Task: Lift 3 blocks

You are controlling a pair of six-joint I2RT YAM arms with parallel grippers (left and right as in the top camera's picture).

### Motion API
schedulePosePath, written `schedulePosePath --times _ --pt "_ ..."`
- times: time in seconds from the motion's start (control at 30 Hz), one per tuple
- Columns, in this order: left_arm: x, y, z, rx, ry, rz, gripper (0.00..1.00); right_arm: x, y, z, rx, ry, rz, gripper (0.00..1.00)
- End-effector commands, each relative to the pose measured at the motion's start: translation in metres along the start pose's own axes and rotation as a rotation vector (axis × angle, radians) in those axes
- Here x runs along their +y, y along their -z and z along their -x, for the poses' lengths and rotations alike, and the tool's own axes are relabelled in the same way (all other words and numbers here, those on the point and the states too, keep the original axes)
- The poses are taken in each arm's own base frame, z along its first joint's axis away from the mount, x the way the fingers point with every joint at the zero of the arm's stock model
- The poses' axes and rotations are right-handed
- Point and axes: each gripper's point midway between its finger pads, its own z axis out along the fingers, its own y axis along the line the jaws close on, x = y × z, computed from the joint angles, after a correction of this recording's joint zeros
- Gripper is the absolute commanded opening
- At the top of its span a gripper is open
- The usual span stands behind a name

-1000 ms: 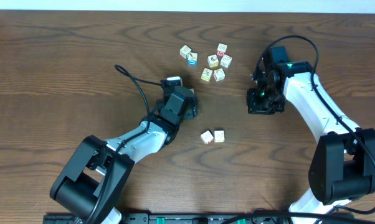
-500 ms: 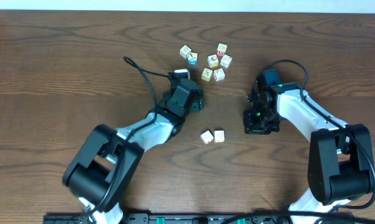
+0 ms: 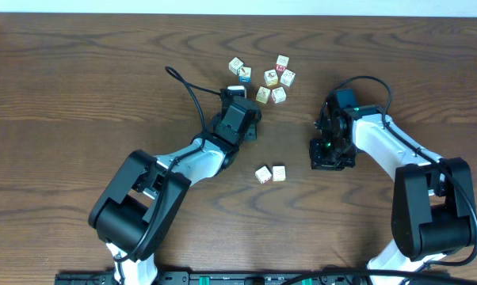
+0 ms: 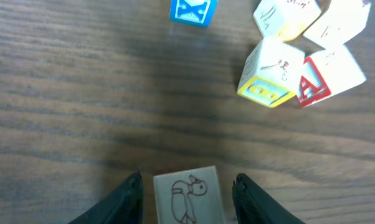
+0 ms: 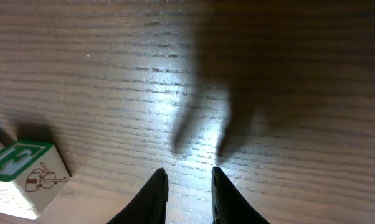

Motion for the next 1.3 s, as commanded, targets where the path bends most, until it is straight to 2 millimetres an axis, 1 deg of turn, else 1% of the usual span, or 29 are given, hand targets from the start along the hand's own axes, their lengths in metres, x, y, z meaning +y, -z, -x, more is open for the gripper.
schedulePosePath --times 0.0,0.1,0.17,0.37,0.47,0.73,0.87,0.93,1.13,1.27 --pt "0.001 -0.005 -0.001 0.015 -0.015 0.012 0.5 0.008 -0.003 -0.005 0.016 0.009 0.005 0.2" --pt "0.003 -0.005 -0.004 0.028 -0.018 0.02 0.5 0.016 -0.005 -0.008 0.023 0.038 0.003 0.11" --pt "0.003 -0.005 -0.006 0.034 -0.02 0.023 0.5 0.023 -0.007 -0.012 0.03 0.065 0.0 0.07" --pt "0.004 -0.005 -0.006 0.037 -0.02 0.025 0.5 0.04 -0.011 -0.019 0.04 0.087 -0.004 0.02" --pt "0.005 -0.005 -0.008 0.042 -0.022 0.028 0.5 0.044 -0.011 -0.02 0.042 0.091 0.01 0.02" --pt "0.007 -0.005 -0.012 0.06 -0.026 0.039 0.43 0.073 -0.01 -0.019 0.042 0.109 0.156 0.03" --pt "0.008 -0.004 -0.014 0.068 -0.028 0.043 0.35 0.077 -0.011 -0.021 0.045 0.121 0.159 0.04" --pt "0.009 -0.004 -0.015 0.07 -0.029 0.044 0.32 0.078 -0.011 -0.021 0.044 0.126 0.16 0.04" --pt "0.01 -0.004 -0.018 0.082 -0.032 0.05 0.29 0.083 -0.012 -0.023 0.047 0.143 0.162 0.05" --pt "0.013 -0.004 -0.022 0.099 -0.036 0.059 0.26 0.085 -0.012 -0.02 0.034 0.143 0.167 0.06"
